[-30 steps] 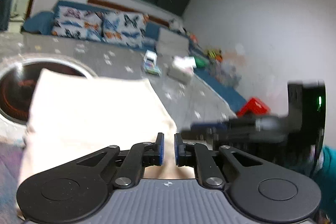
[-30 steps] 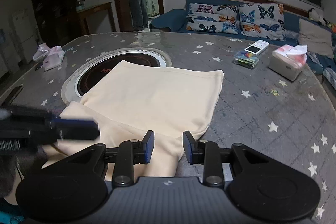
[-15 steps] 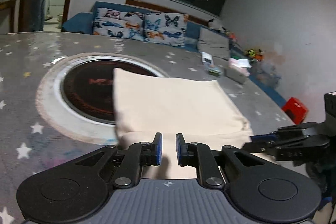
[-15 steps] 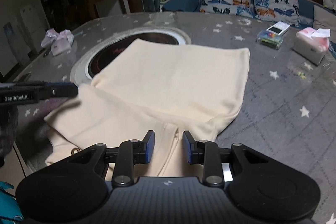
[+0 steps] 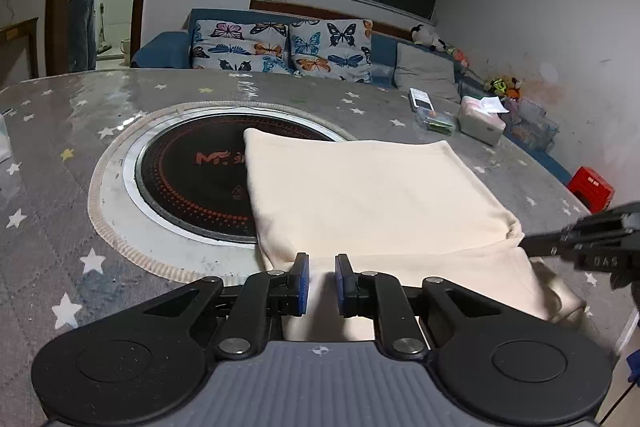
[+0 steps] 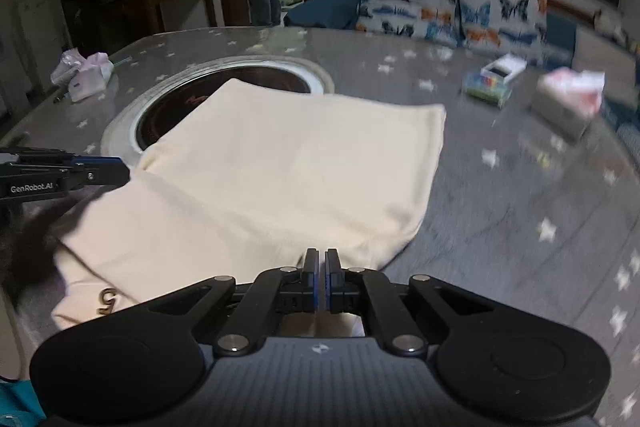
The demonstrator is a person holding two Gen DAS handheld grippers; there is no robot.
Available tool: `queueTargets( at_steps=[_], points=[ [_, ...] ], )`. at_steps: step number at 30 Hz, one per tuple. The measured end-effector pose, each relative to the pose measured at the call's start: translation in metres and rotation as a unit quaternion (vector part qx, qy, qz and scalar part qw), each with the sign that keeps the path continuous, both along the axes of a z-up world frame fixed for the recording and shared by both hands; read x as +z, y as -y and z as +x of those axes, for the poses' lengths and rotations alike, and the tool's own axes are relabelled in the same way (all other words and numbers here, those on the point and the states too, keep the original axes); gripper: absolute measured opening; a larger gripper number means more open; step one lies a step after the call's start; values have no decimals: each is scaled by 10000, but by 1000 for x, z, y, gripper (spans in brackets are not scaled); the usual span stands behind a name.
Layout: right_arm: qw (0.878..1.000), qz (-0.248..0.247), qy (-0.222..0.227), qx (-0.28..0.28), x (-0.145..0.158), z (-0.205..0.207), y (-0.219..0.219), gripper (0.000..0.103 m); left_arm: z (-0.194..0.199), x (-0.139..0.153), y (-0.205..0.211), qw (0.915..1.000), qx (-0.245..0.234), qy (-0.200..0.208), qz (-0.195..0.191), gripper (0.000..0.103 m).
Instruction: Fold clothes
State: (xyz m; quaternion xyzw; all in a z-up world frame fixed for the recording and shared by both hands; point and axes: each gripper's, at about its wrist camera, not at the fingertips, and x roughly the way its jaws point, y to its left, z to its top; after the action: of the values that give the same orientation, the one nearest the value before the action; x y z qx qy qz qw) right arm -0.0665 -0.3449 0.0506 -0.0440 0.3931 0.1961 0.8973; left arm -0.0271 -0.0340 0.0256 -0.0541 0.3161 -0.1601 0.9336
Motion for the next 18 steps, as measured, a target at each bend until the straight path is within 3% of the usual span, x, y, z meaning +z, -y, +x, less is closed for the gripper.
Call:
queueTargets(
  at_steps=[8, 13, 14, 16, 18],
  points=[
    [9980, 597, 126, -137, 10, -2, 15, 15, 0, 2, 1, 10000, -23, 6, 1, 16],
    [9974, 696, -186, -57, -1, 4, 12, 22, 0, 1, 7, 9999, -128, 45, 103, 23],
    [9977, 637, -245, -26, -6, 5, 10, 22, 1, 1, 7, 9998, -136, 50, 123, 23],
    [9981, 552, -280, 49, -8, 4, 4, 10, 1, 0, 7, 9998, -135, 45, 145, 23],
    [9989, 440, -34, 133, 1, -1, -2, 5, 2, -1, 7, 9997, -122, 64, 196, 22]
  ],
)
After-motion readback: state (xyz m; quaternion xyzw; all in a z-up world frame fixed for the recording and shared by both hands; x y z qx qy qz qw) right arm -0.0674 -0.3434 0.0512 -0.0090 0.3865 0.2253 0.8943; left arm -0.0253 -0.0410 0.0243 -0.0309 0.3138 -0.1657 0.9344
